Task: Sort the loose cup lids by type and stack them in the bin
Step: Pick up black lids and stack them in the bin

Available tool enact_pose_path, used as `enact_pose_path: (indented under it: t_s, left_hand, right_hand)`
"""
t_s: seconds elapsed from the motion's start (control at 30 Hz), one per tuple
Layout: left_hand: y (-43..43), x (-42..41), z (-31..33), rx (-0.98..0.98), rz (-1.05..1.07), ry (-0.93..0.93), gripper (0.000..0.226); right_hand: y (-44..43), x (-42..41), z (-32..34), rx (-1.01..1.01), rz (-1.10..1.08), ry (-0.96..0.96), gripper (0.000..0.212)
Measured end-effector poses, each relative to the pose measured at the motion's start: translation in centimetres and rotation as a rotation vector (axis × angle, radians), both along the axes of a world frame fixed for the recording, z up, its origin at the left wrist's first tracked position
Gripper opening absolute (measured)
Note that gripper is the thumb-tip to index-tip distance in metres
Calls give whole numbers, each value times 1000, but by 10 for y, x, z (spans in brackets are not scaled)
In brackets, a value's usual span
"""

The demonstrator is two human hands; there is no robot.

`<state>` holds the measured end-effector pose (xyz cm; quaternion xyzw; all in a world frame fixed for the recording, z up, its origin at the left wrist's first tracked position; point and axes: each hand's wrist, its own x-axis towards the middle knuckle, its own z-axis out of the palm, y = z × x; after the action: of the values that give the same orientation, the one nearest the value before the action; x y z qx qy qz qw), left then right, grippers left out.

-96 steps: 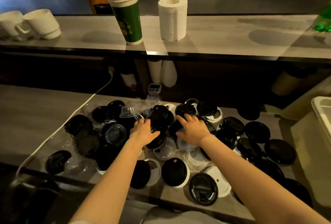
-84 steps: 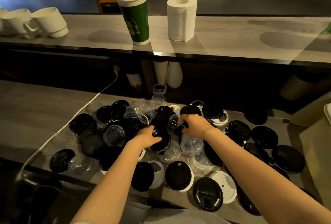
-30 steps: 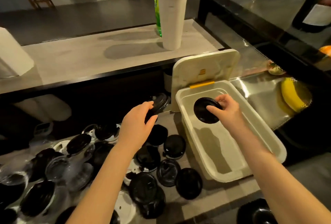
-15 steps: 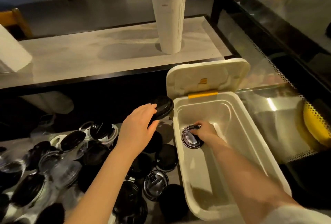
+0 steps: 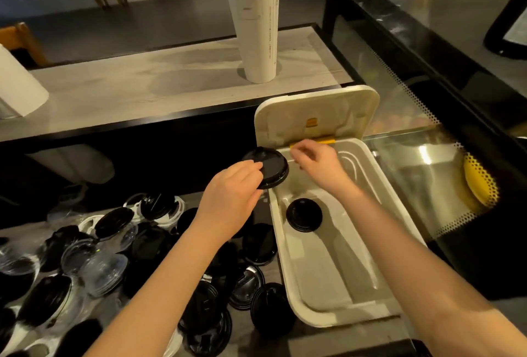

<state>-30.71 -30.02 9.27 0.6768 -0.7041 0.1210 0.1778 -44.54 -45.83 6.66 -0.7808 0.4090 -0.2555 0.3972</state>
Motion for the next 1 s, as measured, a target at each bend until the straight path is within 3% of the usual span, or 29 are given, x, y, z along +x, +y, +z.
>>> enact_pose_path:
  t_s: [0.07,0.2,0.3,0.4,0.5,0.6,0.73,1.0]
  left_hand:
    - [-5,-6,-2,-15,-96,-17,26]
    - [-16,-20,-6,-43,-275,-80,15]
    - [-20,-29,-9,-29,-345,-75,23]
    - [-23,-30,-19,61,-285,-51,32]
    - [-22,-26,-30,238,-90,87,54]
    - [-18,-19,-40,416,98,203,71]
    - [-16,-19,-42,518,131,246,77]
    - [-16,-18,-42,513,161,241,79]
  right_hand:
    - [6,-8,35,154,104,-66,31]
    - [6,-28,59,378,202,134,46]
    - [1,-42,56,400,178,207,35]
    - [-3,-54,46,444,133,216,27]
    - [-7,-64,25,260,68,359,28]
    - [-5,-68,3,4,230,751,39]
    - [3,-59,-34,60,512,1121,43]
    - [-8,-55,-75,-44,477,1242,29]
